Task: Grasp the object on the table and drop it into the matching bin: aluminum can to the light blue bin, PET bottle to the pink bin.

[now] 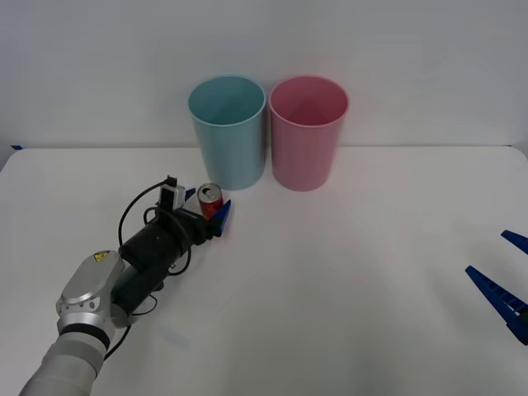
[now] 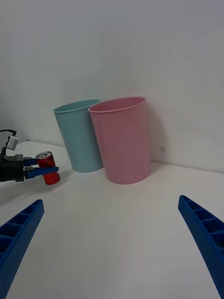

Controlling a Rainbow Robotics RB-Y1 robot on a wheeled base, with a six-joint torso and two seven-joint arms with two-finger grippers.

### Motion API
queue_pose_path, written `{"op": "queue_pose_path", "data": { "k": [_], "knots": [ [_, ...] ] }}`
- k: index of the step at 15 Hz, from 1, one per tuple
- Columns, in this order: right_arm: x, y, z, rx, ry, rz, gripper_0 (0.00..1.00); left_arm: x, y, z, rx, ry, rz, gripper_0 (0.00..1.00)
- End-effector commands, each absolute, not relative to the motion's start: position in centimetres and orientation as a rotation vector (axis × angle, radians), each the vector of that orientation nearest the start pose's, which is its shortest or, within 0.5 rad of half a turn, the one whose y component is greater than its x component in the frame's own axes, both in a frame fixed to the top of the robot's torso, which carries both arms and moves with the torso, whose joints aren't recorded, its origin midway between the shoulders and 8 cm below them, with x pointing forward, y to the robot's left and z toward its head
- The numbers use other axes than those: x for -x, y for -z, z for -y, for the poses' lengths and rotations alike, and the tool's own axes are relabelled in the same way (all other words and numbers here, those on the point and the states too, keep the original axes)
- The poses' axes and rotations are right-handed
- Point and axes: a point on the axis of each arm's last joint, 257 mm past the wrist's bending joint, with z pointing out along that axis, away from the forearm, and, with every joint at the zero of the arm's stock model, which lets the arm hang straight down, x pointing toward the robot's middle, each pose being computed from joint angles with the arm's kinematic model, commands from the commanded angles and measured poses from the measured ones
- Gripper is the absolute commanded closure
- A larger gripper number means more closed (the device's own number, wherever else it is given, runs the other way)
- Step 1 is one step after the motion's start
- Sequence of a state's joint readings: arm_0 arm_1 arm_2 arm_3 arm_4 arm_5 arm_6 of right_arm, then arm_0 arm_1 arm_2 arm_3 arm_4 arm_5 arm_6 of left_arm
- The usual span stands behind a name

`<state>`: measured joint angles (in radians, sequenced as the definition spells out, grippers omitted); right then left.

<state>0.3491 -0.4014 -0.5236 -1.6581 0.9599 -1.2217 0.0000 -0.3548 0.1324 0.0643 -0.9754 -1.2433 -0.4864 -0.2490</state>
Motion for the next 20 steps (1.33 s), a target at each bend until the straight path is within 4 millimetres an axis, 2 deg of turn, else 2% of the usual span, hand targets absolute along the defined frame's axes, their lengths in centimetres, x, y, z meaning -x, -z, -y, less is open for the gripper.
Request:
{"op": "queue_pose_path", "data": {
  "k": [1,2,8,10,13,20],
  "knots": [
    [-34.2,16.9,33.0,0.465,-0.567,-1.441,0.00,-59.2,29.6,-14.5,-0.362,0.360,-1.683,0.93],
    [-34.2,16.9,33.0,0.465,-0.567,-1.441,0.00,-59.3,29.5,-14.5,-0.361,0.357,-1.684,1.00],
    [-34.2,16.9,33.0,0.465,-0.567,-1.441,0.00,-59.1,29.7,-14.0,-0.359,0.369,-1.688,1.00],
    [-34.2,16.9,33.0,0.465,-0.567,-1.441,0.00,-59.1,29.7,-15.2,-0.348,0.359,-1.687,1.00],
    [-34.2,16.9,33.0,0.465,-0.567,-1.441,0.00,-58.1,28.2,-17.2,-0.326,0.344,-1.651,1.00],
    [-34.2,16.9,33.0,0.465,-0.567,-1.441,0.00,-56.1,23.4,-21.4,-0.311,0.361,-1.555,1.00]
  ]
}}
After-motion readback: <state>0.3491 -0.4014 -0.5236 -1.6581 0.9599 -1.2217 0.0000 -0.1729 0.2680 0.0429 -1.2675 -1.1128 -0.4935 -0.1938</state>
